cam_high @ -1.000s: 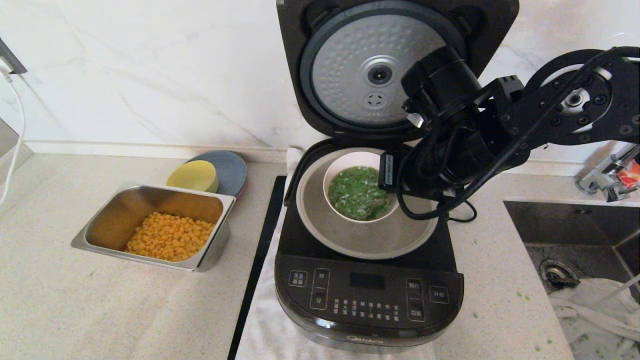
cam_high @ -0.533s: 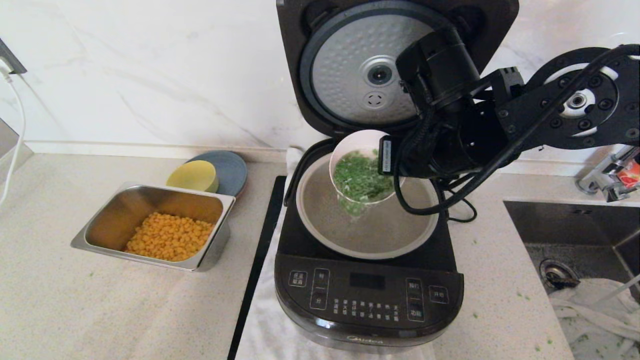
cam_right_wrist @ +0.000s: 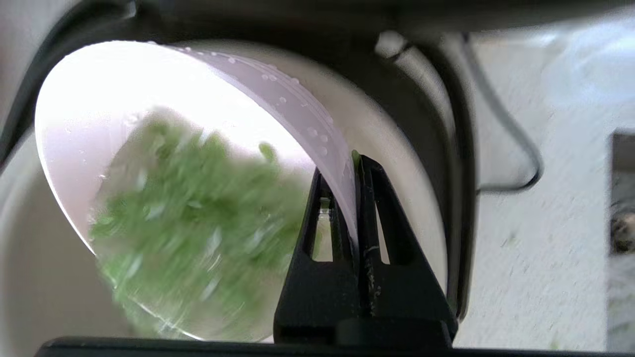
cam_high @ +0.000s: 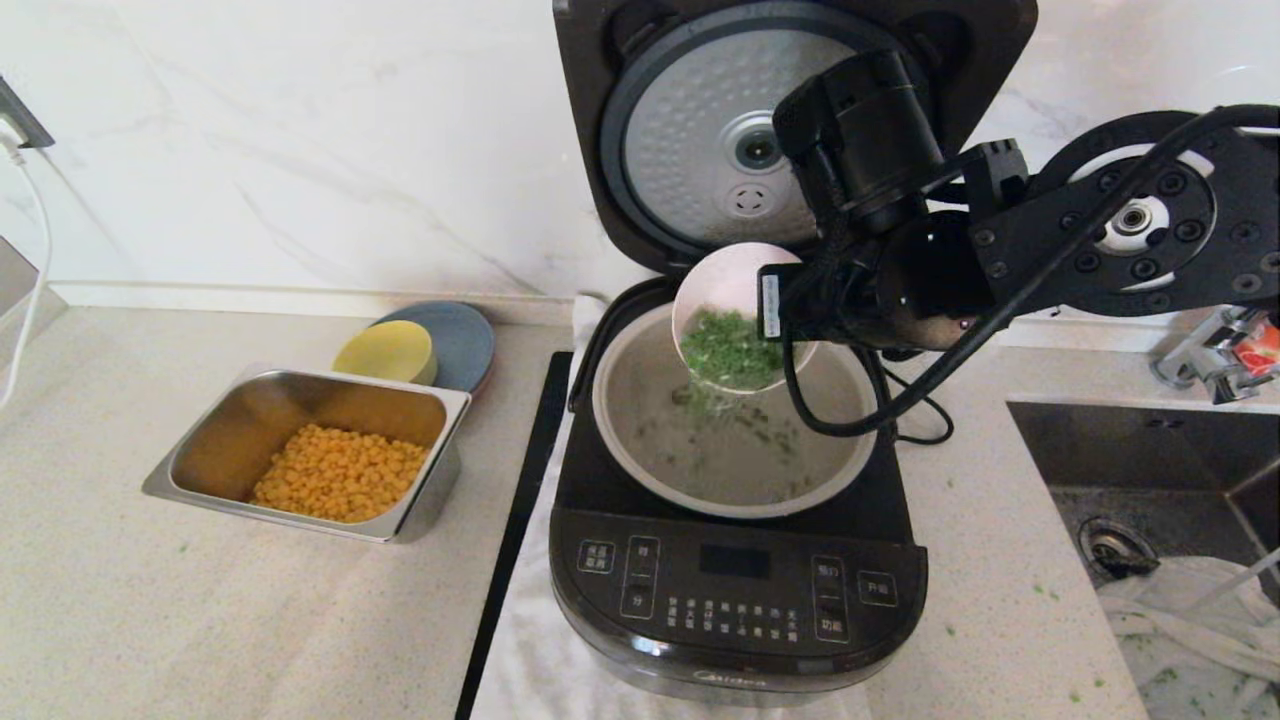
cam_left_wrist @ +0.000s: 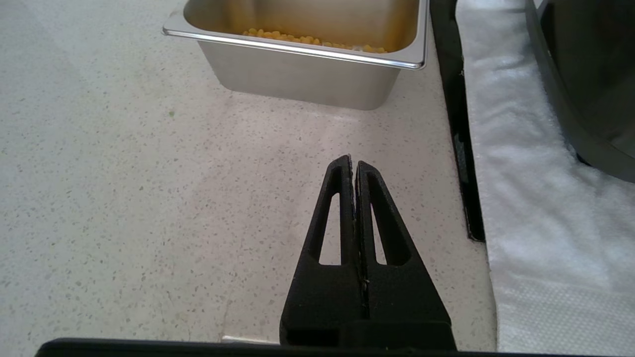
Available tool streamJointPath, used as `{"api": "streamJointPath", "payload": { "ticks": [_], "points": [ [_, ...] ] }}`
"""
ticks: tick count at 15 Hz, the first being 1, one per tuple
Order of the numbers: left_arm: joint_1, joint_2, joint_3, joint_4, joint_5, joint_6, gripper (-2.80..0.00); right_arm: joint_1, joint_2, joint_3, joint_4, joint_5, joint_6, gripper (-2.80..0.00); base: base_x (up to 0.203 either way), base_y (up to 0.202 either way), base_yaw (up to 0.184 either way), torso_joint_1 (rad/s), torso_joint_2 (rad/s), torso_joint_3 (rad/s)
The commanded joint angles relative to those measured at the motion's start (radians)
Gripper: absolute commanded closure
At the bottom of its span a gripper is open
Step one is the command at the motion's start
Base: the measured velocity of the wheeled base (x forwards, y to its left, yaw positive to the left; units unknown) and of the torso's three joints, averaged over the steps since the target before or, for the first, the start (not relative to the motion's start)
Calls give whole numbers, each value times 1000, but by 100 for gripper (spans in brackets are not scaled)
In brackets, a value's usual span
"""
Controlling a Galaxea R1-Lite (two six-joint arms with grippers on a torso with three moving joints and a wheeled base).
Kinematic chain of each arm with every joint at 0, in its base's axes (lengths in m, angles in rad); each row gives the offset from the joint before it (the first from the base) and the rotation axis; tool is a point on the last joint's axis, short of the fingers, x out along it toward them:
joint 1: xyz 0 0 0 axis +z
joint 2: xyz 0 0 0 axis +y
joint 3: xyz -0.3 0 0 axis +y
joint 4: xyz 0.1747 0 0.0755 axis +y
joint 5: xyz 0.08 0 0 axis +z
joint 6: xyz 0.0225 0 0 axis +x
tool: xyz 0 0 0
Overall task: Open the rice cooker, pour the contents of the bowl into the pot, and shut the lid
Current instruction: Pour the water from the bowl into the rice cooker
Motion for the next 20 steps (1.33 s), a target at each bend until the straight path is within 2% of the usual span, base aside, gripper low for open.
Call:
{"api": "streamJointPath", "payload": {
  "ticks": [1, 5, 8, 12, 17, 19, 20],
  "points": [
    [0, -1, 8, 0, 0, 0, 0, 9, 6, 8, -51, -55, -43, 0, 0, 0, 0, 0, 0, 0],
    [0, -1, 8, 0, 0, 1, 0, 35, 6, 49, -186, -121, -159, 0, 0, 0, 0, 0, 0, 0],
    [0, -1, 8, 0, 0, 0, 0, 52, 1, 138, -372, -172, -267, 0, 0, 0, 0, 0, 0, 0],
    [0, -1, 8, 0, 0, -1, 0, 91, -15, 291, -734, -232, -459, 0, 0, 0, 0, 0, 0, 0],
    [0, -1, 8, 0, 0, -1, 0, 96, -9, 484, -1267, -243, -786, 0, 0, 0, 0, 0, 0, 0],
    [0, -1, 8, 0, 0, 1, 0, 96, -5, 543, -1410, -242, -887, 0, 0, 0, 0, 0, 0, 0],
    [0, -1, 8, 0, 0, -1, 0, 96, -8, 551, -1425, -241, -898, 0, 0, 0, 0, 0, 0, 0]
  ]
}}
